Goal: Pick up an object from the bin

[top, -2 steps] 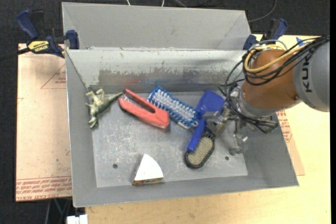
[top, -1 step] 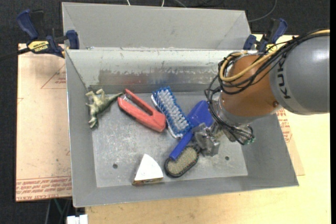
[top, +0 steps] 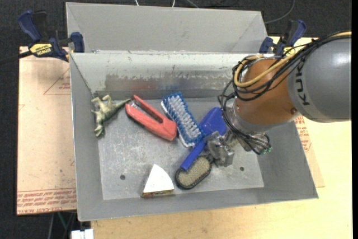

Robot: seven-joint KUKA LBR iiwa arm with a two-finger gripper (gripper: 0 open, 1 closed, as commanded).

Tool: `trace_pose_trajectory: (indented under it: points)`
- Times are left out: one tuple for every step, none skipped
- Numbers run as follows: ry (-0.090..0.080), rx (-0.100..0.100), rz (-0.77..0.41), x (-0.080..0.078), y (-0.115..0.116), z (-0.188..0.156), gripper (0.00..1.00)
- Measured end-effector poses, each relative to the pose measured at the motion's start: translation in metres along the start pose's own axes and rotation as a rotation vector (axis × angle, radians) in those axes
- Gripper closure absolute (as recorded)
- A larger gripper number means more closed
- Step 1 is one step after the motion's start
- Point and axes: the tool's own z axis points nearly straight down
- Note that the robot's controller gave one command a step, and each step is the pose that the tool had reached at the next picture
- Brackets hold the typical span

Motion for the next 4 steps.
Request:
trace_pose_trajectory:
  points:
    - [0.0,0.0,0.0,0.0,0.0,0.0,1.0]
    - [0.0,0.0,0.0,0.0,0.0,0.0,1.0]
    - [0.0,0.0,0.0,0.0,0.0,0.0,1.0]
    - [0.007,-0.002,0.0,0.0023,0.0002,0.0019,0.0]
